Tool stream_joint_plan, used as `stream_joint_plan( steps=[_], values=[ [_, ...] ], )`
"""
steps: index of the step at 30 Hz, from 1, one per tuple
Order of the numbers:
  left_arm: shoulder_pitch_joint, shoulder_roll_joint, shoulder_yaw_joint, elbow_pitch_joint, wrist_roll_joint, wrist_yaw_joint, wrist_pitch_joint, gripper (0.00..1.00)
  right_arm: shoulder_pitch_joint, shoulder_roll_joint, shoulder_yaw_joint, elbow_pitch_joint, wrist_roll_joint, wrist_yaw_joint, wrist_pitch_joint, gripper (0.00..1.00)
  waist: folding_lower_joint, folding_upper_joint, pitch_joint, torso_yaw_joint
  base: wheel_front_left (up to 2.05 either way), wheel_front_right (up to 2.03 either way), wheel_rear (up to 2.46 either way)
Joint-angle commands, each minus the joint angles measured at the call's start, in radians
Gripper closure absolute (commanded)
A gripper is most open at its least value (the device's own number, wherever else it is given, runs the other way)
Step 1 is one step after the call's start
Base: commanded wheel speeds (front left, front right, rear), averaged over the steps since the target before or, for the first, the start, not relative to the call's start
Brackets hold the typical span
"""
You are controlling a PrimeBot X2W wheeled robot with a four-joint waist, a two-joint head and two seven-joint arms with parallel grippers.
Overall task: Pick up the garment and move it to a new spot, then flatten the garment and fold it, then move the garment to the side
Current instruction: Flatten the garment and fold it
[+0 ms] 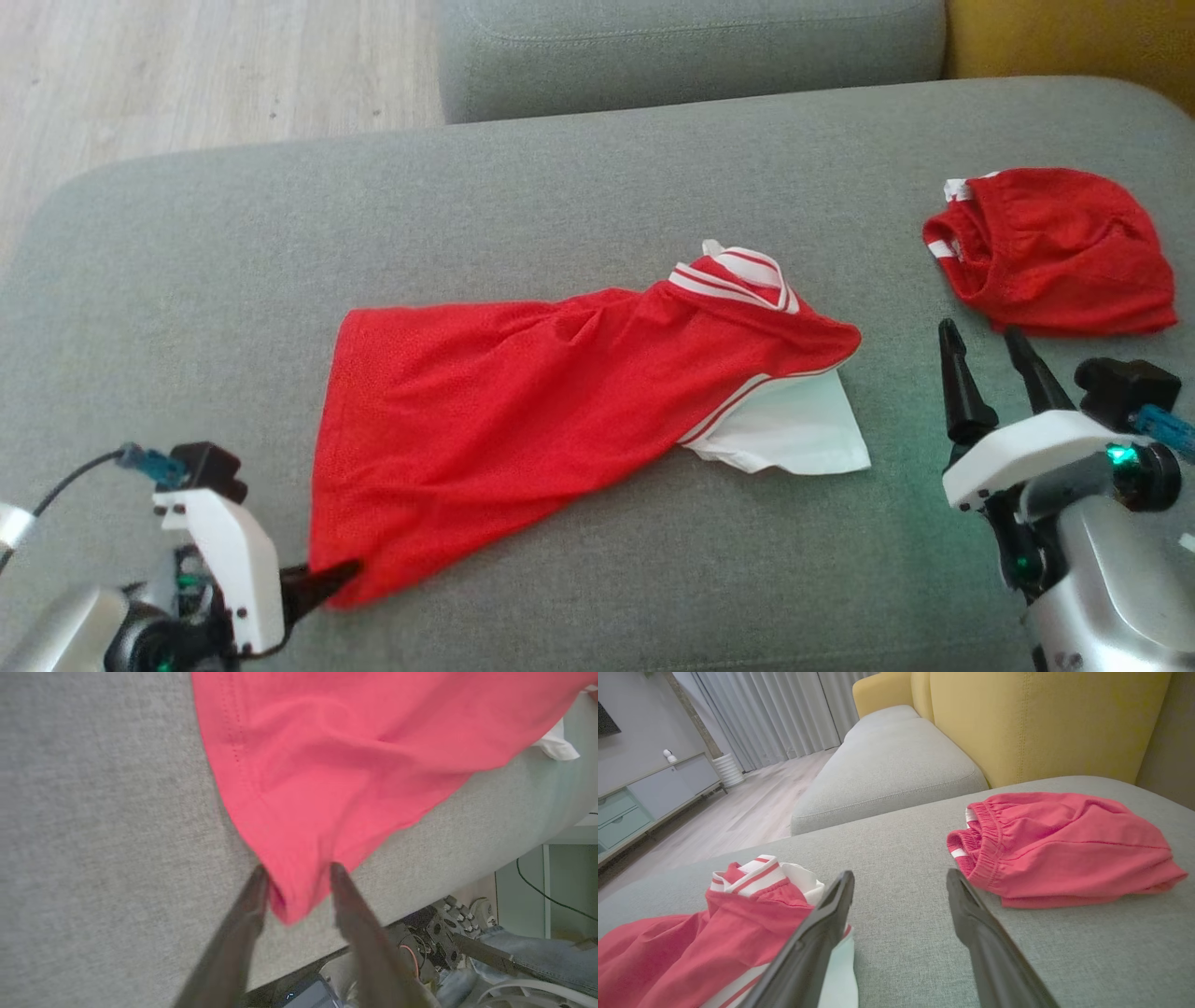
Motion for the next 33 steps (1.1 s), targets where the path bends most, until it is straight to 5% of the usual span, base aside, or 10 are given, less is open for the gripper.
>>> stream_joint_plan(
  steps=[1, 7, 21, 27, 33],
  values=[
    [-0.101, 0.045, 0.046, -0.012, 0.025, -0.012, -0.029, 0.00, -0.008, -0.001, 0.021, -0.040, -0.007, -0.001, -0.002, 0.00, 0.0001, 0.0000, -0.007, -0.002, 0.00, 0.00, 0.00],
    [-0.156, 0.109, 0.089, -0.070, 0.154, 0.018, -0.195, 0.00, 0.010, 0.005, 0.026, -0.055, -0.004, -0.001, -0.022, 0.00, 0.0001, 0.0000, -0.028, -0.004, 0.00, 0.00, 0.00],
    [0.060, -0.018, 0.246, -0.347, 0.391, 0.350, -0.797, 0.00, 0.069, 0.005, 0.049, -0.130, 0.000, -0.001, -0.127, 0.00, 0.0001, 0.0000, -0.059, -0.023, 0.00, 0.00, 0.00],
    [0.178, -0.101, 0.284, -0.364, 0.501, 0.410, -0.921, 0.00, 0.106, -0.003, 0.057, -0.229, -0.031, -0.001, -0.170, 0.00, 0.0001, 0.0000, -0.062, -0.021, 0.00, 0.00, 0.00],
    [0.231, -0.189, 0.317, -0.367, 0.631, 0.394, -0.924, 0.00, 0.136, -0.017, 0.098, -0.333, -0.067, -0.001, -0.175, 0.00, 0.0001, 0.0000, -0.060, -0.016, 0.00, 0.00, 0.00]
  ],
)
